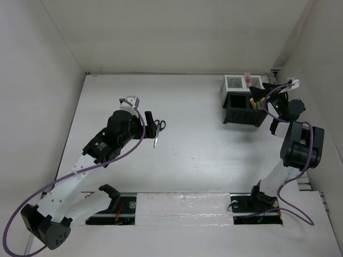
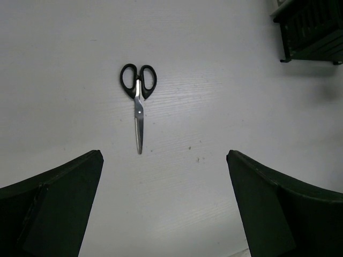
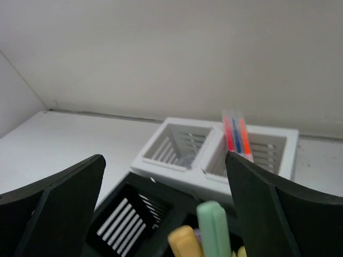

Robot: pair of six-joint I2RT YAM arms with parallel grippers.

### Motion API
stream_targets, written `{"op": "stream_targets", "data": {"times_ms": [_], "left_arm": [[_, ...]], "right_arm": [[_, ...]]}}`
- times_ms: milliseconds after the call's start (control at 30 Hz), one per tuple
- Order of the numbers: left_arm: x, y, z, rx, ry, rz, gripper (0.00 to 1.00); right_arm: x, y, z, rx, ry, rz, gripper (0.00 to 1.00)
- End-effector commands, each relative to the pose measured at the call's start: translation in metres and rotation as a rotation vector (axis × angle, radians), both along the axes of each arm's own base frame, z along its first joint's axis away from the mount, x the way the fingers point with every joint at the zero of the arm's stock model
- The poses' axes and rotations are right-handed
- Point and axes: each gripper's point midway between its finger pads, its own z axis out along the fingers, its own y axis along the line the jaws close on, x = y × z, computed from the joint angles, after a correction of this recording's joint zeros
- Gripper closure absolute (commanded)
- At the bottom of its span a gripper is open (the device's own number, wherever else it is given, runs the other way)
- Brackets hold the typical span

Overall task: Sort the stationery into containers
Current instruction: Place the pen in the storage box, then pick up the scissors from the center of the board.

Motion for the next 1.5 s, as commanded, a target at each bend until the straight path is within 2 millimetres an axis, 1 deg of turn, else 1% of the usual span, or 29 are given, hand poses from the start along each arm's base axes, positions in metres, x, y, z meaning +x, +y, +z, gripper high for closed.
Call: {"op": "stream_targets", "data": {"times_ms": [0,67,100,133,167,200,233,267,300,367,400,433,467,533,567,600,667,700,800,833,933,1133,1167,1200,1267,1300,1367,1433,1467], "left_arm": [[0.016,0.017,-0.003,0.031,0.018,0.125,0.0],[0.024,0.019,-0.005,0.027,0.037,0.149,0.0],[0.025,0.019,-0.008,0.039,0.055,0.149,0.0],[0.027,0.017,-0.018,0.053,0.102,0.158,0.0],[0.032,0.015,-0.012,0.043,0.096,0.176,0.0],[0.033,0.014,-0.014,0.04,0.114,0.184,0.0],[0.037,0.008,-0.012,0.018,0.13,0.187,0.0],[0.039,0.007,-0.016,0.016,0.145,0.194,0.0],[0.041,0.005,-0.015,-0.002,0.152,0.206,0.0],[0.046,-0.002,-0.024,-0.025,0.186,0.22,0.0],[0.047,-0.007,-0.03,-0.033,0.212,0.215,0.0],[0.05,-0.009,-0.032,-0.04,0.225,0.225,0.0],[0.055,-0.013,-0.046,-0.026,0.257,0.233,0.0],[0.063,-0.02,-0.057,-0.039,0.282,0.24,0.0],[0.067,-0.023,-0.064,-0.039,0.296,0.248,0.0],[0.072,-0.023,-0.082,-0.014,0.327,0.269,0.0],[0.08,-0.019,-0.096,0.019,0.344,0.322,0.0],[0.081,-0.018,-0.112,0.054,0.374,0.335,0.0],[0.087,-0.014,-0.13,0.084,0.382,0.369,0.0],[0.092,-0.013,-0.14,0.086,0.386,0.379,0.0],[0.097,-0.018,-0.153,0.112,0.385,0.333,0.04],[0.118,-0.026,-0.155,0.149,0.366,0.309,0.04],[0.119,-0.024,-0.16,0.168,0.376,0.319,0.05],[0.124,-0.025,-0.154,0.168,0.356,0.319,0.05],[0.129,-0.022,-0.155,0.184,0.353,0.354,0.08],[0.129,-0.012,-0.161,0.21,0.385,0.387,0.1],[0.138,-0.004,-0.154,0.19,0.388,0.443,0.15],[0.141,0.01,-0.159,0.192,0.405,0.491,0.18],[0.141,0.01,-0.159,0.182,0.406,0.499,0.19]], "right_arm": [[-0.041,0.046,0.127,-0.204,-0.523,0.076,0.0],[-0.031,0.066,0.13,-0.198,-0.487,0.092,0.0],[-0.034,0.074,0.138,-0.204,-0.488,0.093,0.0],[-0.032,0.079,0.14,-0.233,-0.489,0.078,0.0],[-0.023,0.084,0.129,-0.217,-0.401,0.072,0.0],[-0.021,0.099,0.131,-0.203,-0.376,0.057,0.0],[-0.028,0.105,0.145,-0.259,-0.406,0.018,0.0],[-0.028,0.113,0.15,-0.275,-0.388,-0.013,0.0],[-0.016,0.127,0.122,-0.262,-0.196,-0.096,0.0],[-0.03,0.14,0.143,-0.362,-0.165,-0.237,0.0],[-0.035,0.147,0.125,-0.396,-0.057,-0.27,0.0],[-0.045,0.162,0.125,-0.385,-0.019,-0.318,0.0],[-0.055,0.167,0.13,-0.372,-0.015,-0.313,0.0],[-0.069,0.183,0.125,-0.331,-0.009,-0.203,0.0],[-0.076,0.189,0.115,-0.322,0.003,-0.157,0.0],[-0.085,0.186,0.121,-0.286,0.005,-0.143,0.02],[-0.096,0.192,0.114,-0.283,0.04,-0.104,0.03],[-0.103,0.189,0.12,-0.28,0.033,-0.104,0.03],[-0.118,0.198,0.118,-0.264,0.042,-0.059,0.04],[-0.124,0.199,0.127,-0.23,0.031,-0.046,0.04],[-0.135,0.21,0.122,-0.226,0.03,0.012,0.04],[-0.142,0.228,0.114,-0.227,0.044,0.071,0.06],[-0.14,0.229,0.107,-0.235,0.061,0.072,0.06],[-0.14,0.229,0.106,-0.235,0.061,0.072,0.06],[-0.14,0.234,0.103,-0.239,0.068,0.084,0.06],[-0.139,0.238,0.099,-0.245,0.078,0.094,0.06],[-0.141,0.241,0.099,-0.245,0.077,0.103,0.06],[-0.139,0.242,0.095,-0.249,0.085,0.104,0.06],[-0.142,0.246,0.095,-0.25,0.084,0.115,0.06]]}}
